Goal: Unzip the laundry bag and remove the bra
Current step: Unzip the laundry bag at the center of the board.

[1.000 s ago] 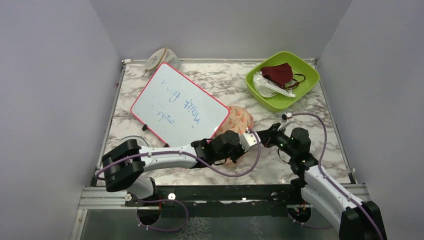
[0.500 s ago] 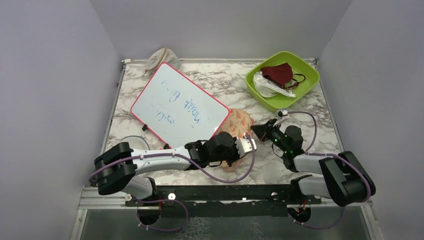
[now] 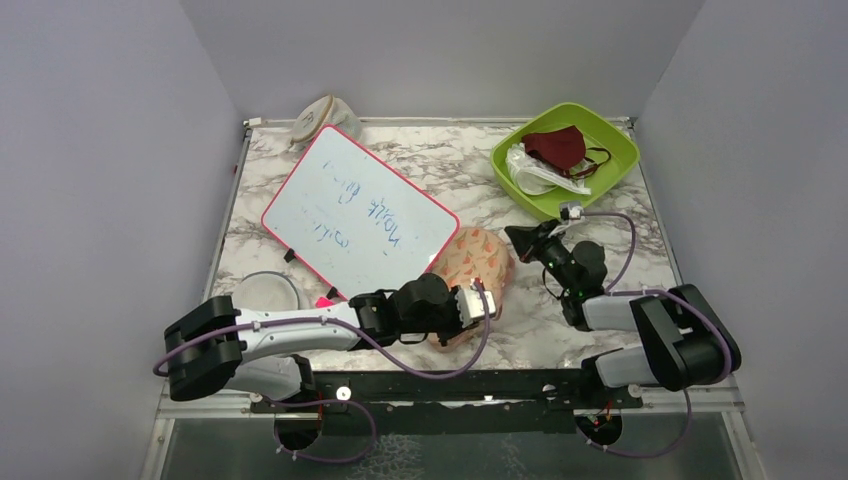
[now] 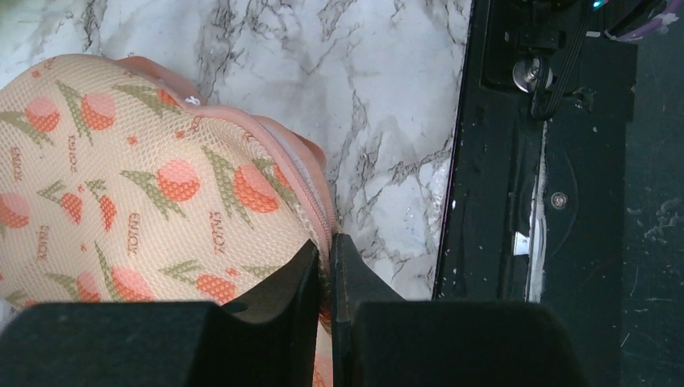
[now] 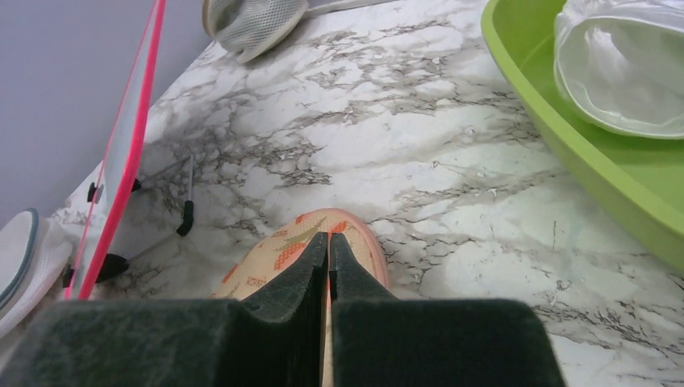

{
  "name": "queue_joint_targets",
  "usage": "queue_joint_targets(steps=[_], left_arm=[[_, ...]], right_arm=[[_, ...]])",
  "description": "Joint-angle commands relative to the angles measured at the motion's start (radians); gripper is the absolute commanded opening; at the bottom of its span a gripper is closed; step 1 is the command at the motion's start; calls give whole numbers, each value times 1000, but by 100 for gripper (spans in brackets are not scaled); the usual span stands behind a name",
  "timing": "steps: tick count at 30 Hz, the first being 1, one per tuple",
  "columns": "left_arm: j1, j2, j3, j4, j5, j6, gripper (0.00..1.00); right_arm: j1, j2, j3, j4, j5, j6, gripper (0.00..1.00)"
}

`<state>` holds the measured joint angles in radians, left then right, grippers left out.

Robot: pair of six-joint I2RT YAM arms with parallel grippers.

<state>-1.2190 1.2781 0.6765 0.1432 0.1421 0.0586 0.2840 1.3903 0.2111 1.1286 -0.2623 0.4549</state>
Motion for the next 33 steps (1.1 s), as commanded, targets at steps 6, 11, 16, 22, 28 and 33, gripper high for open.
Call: queue_joint_targets(steps=[6, 11, 16, 22, 28, 33], left_arm=[[1, -95, -26, 44, -187, -55, 0], [8, -166, -126, 168, -183, -60, 0], [12, -224, -160, 181, -179, -46, 0], [24, -272, -173, 189, -195, -41, 0], [34, -312, -198, 205, -190, -43, 0], [35, -327, -207, 202, -172, -51, 0]], right_arm=[[-6, -302, 157, -672, -276, 23, 29], [-6, -525, 16, -707, -243, -26, 52], [-13, -562, -147, -444, -300, -27, 60], [-20, -300, -277, 93, -475, 1, 59], [-20, -112, -260, 279, -497, -28, 58], [-20, -29, -218, 320, -496, -73, 54]])
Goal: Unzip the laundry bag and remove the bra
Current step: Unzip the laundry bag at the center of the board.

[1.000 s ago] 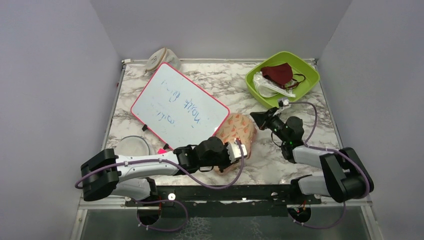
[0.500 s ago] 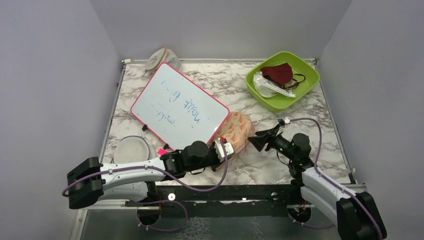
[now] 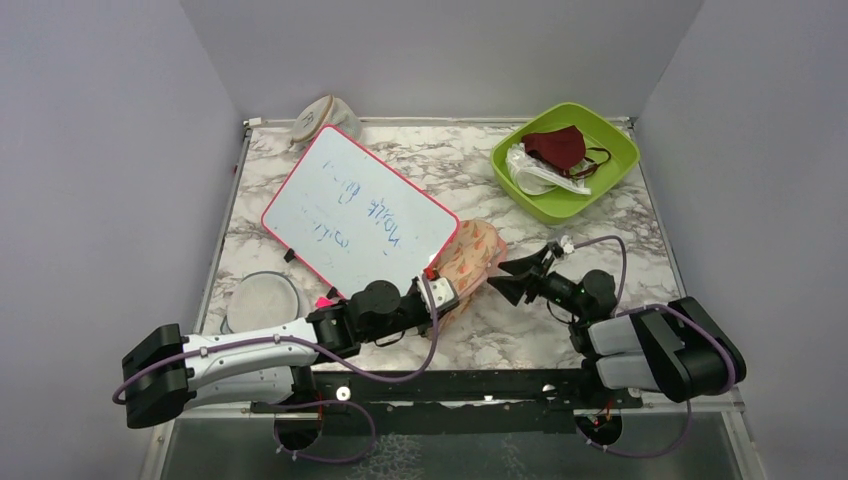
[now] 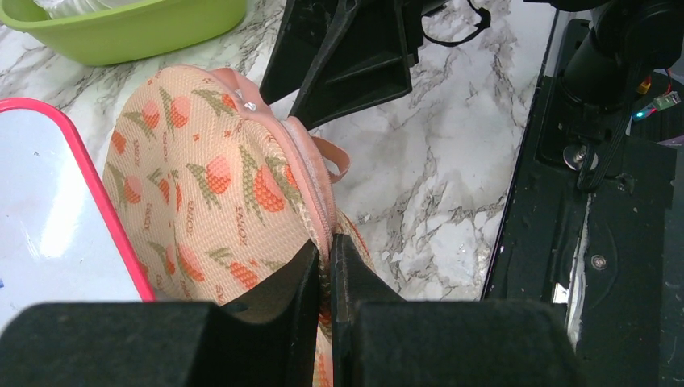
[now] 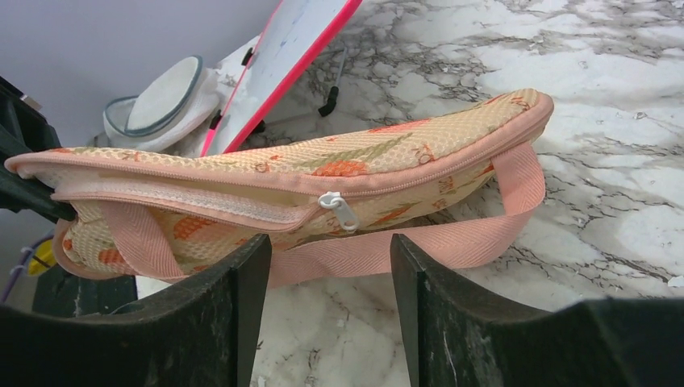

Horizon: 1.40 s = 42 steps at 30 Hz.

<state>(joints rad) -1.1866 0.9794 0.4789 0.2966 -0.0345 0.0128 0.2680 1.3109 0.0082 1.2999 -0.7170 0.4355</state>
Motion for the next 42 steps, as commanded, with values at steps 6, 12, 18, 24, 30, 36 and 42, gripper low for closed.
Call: queue_joint_targets(steps=[6, 12, 18, 24, 30, 36, 42], left_arm=[[3, -37, -12, 47, 7, 1, 0], [4, -42, -17, 40, 18, 1, 0], [4, -30, -12, 39, 34, 2, 0], [4, -22, -8, 40, 47, -2, 0], [4, -20, -10, 36, 56, -4, 0], [5, -15, -11, 37, 56, -5, 0], [5, -23, -6, 23, 24, -11, 0]], right_arm=[[-5, 130, -1, 210, -35, -88, 39], [-6, 152, 17, 198, -28, -125, 47], [-6, 214, 55, 252, -86, -142, 49], [-6, 320, 85, 382, -140, -107, 49], [-5, 380, 82, 478, -168, -120, 52], [-4, 264, 64, 464, -131, -104, 54], [-6, -116, 56, -154, 125, -93, 57]])
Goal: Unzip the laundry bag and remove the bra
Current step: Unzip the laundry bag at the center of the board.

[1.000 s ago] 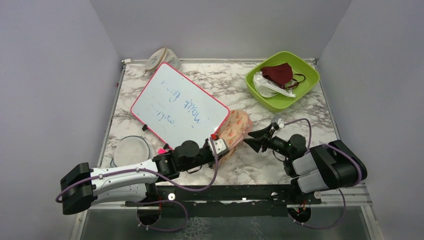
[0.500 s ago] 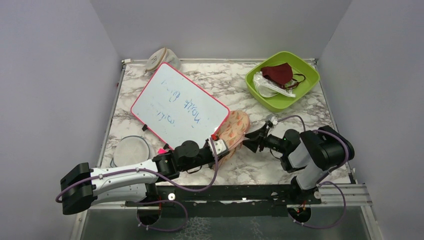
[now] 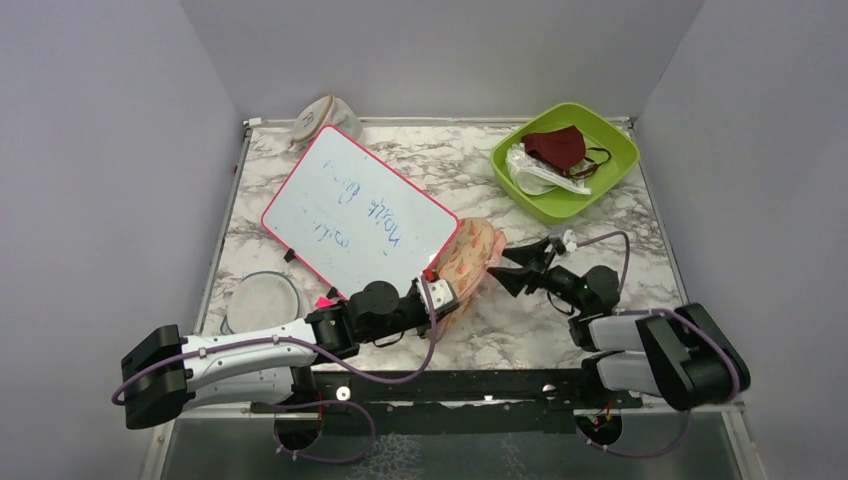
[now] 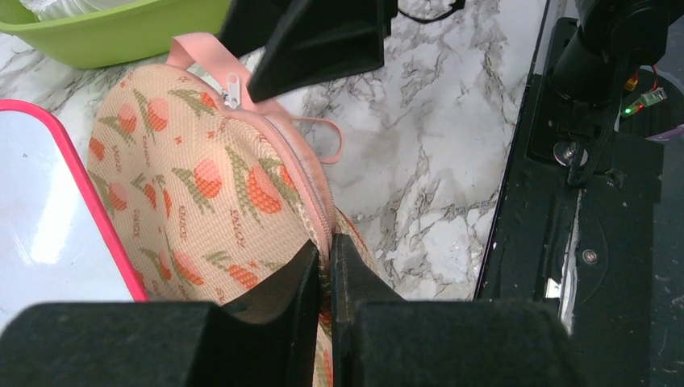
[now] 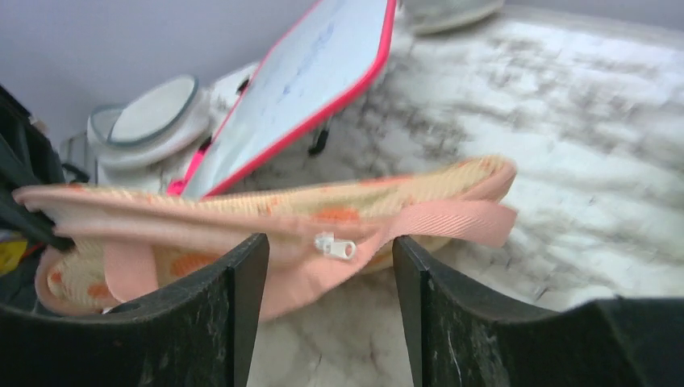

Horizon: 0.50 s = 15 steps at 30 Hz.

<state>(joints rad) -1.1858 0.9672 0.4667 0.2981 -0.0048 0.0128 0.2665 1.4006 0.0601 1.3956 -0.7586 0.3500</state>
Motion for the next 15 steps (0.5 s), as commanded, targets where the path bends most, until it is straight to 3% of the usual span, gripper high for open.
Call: queue_joint_targets(steps=[1, 4, 7, 9, 10, 12, 15], left_arm=[[4, -10, 5, 22, -9, -12, 0], [5, -3, 0, 25, -18, -13, 0], [6, 16, 9, 19, -38, -19, 0], [6, 35, 21, 12, -33, -19, 0], [6, 50, 32, 0, -28, -14, 0], [6, 96, 67, -41, -15, -3, 1], [3, 185, 140, -138, 27, 22, 7]], right_arm=[[-4, -271, 19, -370, 204, -31, 58], [-4, -448, 71, -673, 299, -101, 61], [-4, -558, 161, -945, 517, 71, 64], [-4, -602, 219, -1075, 545, 116, 67], [-4, -624, 243, -1123, 538, 109, 71], [-4, -667, 275, -1191, 541, 107, 92], [-4, -716, 329, -1277, 569, 119, 98]])
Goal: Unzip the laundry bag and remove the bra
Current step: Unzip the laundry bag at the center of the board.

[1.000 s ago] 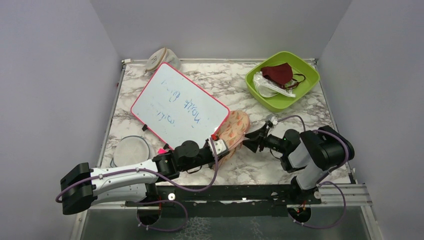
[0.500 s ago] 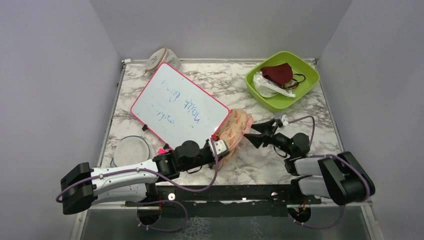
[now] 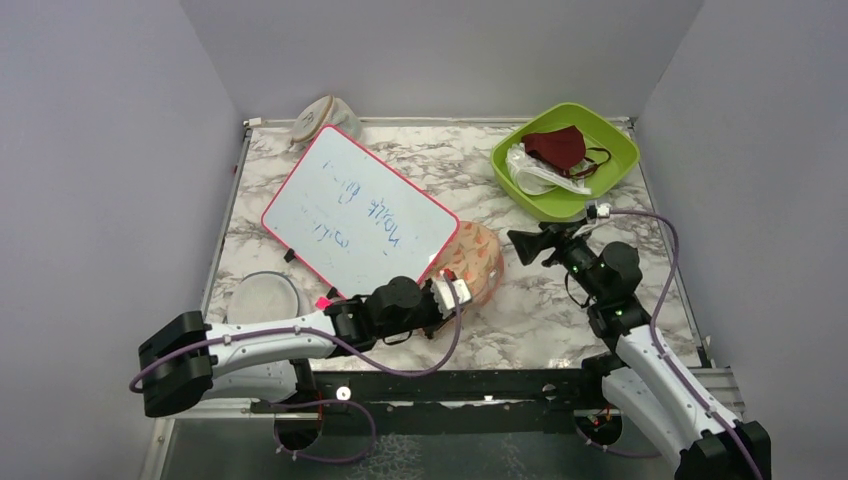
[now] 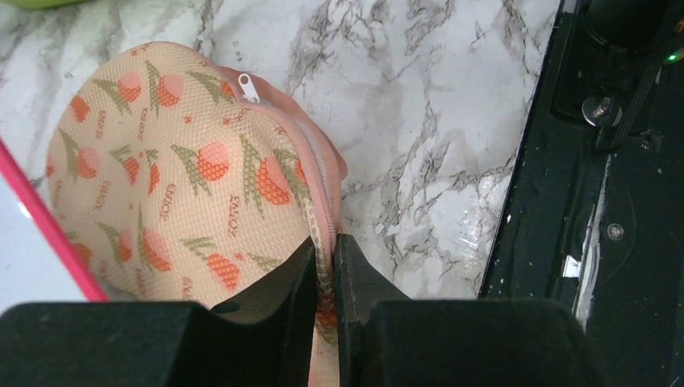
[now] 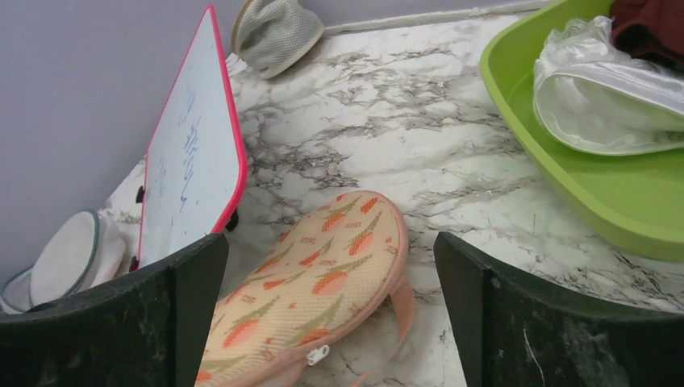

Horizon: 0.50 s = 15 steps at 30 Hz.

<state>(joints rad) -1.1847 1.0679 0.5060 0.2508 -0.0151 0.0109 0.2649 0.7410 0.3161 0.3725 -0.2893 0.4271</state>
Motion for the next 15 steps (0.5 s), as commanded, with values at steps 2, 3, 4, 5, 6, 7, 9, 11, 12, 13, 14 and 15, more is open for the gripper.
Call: queue_joint_targets(steps=[2, 3, 4, 5, 6, 7, 9, 11, 12, 13, 14, 15], left_arm=[[2, 127, 136, -137, 73, 24, 16], [1, 137, 141, -138, 95, 17, 26], [2, 141, 142, -133, 118, 11, 37], [1, 141, 141, -122, 135, 4, 45], [0, 141, 139, -111, 140, -7, 53], [0, 142, 138, -99, 139, -21, 59], [-1, 155, 153, -84, 129, -55, 78], [-4, 193, 188, -83, 97, -102, 85], [-11, 217, 207, -80, 62, -125, 85], [-24, 246, 229, -75, 22, -146, 85], [-40, 281, 253, -74, -19, -160, 83], [-56, 314, 278, -74, -64, -168, 81]], right_arm=[[-3, -66, 133, -318, 106, 39, 100], [-3, -65, 156, -350, 110, 38, 100], [-3, -60, 182, -386, 128, 53, 100], [-3, -55, 208, -429, 169, 91, 100], [-3, -50, 225, -463, 198, 131, 100], [-3, -47, 240, -484, 211, 144, 100], [-3, -48, 258, -504, 197, 114, 100], [-3, -60, 270, -507, 164, 69, 100], [-3, -70, 274, -503, 141, 31, 100], [-3, -82, 275, -497, 130, -7, 100], [-3, -98, 279, -501, 137, -28, 100], [-3, -116, 281, -516, 178, -26, 100]])
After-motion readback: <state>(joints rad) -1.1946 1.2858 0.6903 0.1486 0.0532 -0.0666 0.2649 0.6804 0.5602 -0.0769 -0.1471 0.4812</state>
